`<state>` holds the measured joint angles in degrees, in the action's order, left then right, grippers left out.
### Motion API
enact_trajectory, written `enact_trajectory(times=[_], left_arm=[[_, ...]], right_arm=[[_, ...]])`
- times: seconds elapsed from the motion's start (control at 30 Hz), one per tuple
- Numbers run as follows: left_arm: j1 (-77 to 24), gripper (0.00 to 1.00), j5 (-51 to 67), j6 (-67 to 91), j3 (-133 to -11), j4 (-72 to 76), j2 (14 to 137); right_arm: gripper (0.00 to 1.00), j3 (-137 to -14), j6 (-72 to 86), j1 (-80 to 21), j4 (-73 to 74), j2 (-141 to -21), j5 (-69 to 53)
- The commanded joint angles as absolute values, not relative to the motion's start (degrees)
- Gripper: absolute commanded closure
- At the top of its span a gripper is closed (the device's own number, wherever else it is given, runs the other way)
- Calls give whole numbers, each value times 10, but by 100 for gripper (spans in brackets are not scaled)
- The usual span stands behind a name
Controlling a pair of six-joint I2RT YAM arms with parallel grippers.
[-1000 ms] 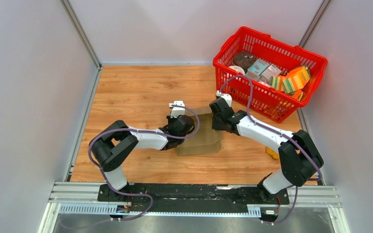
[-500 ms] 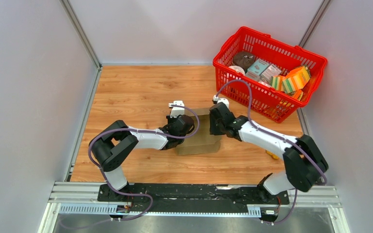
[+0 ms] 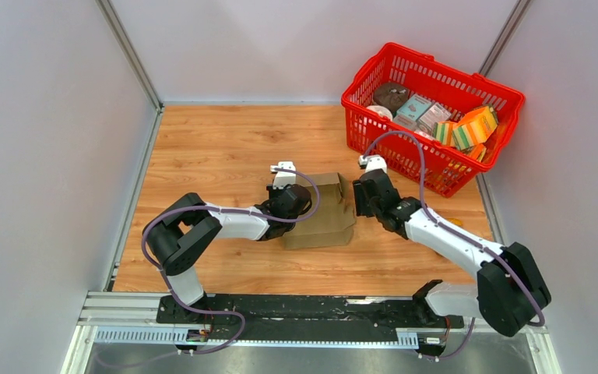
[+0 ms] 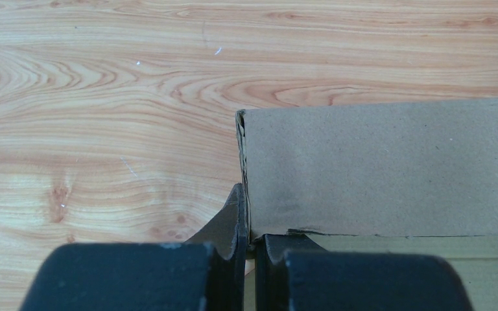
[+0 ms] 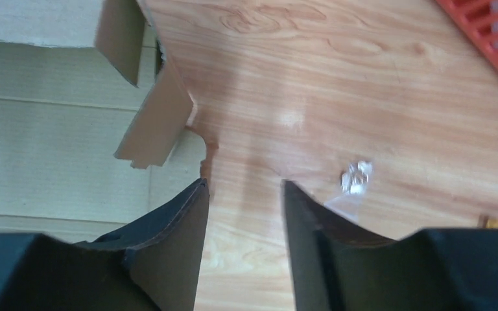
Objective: Fold the paper box
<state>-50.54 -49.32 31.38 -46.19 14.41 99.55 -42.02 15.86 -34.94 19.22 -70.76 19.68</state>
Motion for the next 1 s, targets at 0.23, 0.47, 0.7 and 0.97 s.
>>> enact_trajectory(times=[0.23,0.47,0.7,0.97], left_arm=[[-507,100,-489,316,-460,155,982],[-507,100,-489,316,-461,154,983],[-505,100,-488,318,-460,153,981],[-504,100,-487,319,-458,156,980]], right_arm=[[49,-435,-66,-342,-22,-802,80],[48,-439,-69,-328,-54,-823,-9],[48,-446,-64,-326,-111,-860,-16],[50,-428,-25,-340,-187,-888,47]])
